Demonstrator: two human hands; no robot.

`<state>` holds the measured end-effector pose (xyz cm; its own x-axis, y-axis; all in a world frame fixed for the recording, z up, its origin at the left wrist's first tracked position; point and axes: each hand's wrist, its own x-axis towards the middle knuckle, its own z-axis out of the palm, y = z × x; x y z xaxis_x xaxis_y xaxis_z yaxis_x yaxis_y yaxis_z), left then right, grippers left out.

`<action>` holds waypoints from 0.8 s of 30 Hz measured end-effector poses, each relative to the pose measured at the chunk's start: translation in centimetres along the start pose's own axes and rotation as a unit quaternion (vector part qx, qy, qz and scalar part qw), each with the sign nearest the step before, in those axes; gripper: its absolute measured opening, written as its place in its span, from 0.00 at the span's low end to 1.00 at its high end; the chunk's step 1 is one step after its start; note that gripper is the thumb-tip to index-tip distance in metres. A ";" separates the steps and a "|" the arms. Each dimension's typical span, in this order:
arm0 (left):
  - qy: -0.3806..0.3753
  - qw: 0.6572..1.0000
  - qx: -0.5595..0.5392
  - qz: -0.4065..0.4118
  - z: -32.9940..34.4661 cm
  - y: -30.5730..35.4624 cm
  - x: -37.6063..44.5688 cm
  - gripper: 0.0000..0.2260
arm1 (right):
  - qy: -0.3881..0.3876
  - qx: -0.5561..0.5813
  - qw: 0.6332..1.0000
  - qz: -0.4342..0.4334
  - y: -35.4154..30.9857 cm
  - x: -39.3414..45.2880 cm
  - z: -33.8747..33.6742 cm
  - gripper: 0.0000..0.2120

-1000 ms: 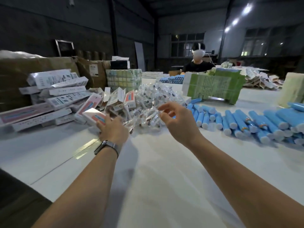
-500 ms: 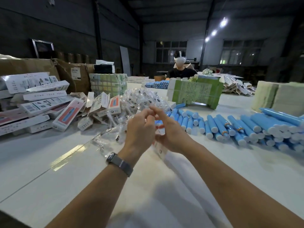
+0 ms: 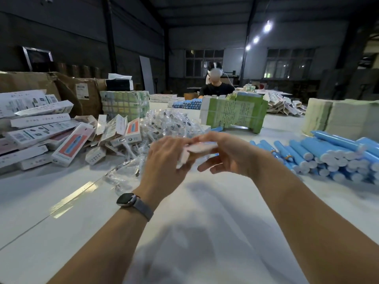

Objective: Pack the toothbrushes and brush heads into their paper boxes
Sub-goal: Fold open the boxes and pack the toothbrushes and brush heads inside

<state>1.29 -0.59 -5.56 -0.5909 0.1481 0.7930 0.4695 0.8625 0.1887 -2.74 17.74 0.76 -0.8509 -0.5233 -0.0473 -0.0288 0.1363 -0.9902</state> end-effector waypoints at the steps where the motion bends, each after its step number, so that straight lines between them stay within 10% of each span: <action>1: 0.062 0.998 -0.019 -0.002 -0.1 0.3 0.1 0.15 | -0.007 0.002 1.000 -0.001 -0.3 -0.3 -0.9 0.17; 8: -0.029 0.903 -0.401 -0.149 -0.1 2.0 -0.4 0.16 | 0.369 -0.218 0.903 -0.013 4.1 2.5 -7.1 0.06; 16: -0.062 0.872 -0.459 -0.157 0.3 3.3 -0.6 0.24 | 0.258 -0.579 0.770 0.072 8.7 6.7 -9.5 0.19; 24: -0.046 0.866 -0.470 -0.164 0.4 3.6 -0.7 0.25 | 0.266 -0.636 0.721 0.063 9.1 8.9 -7.9 0.16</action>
<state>3.14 2.66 -5.64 -0.8230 0.0446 0.5663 0.5677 0.0980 0.8174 -14.71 20.95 -7.65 -0.9598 -0.0881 0.2665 -0.1033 0.9937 -0.0438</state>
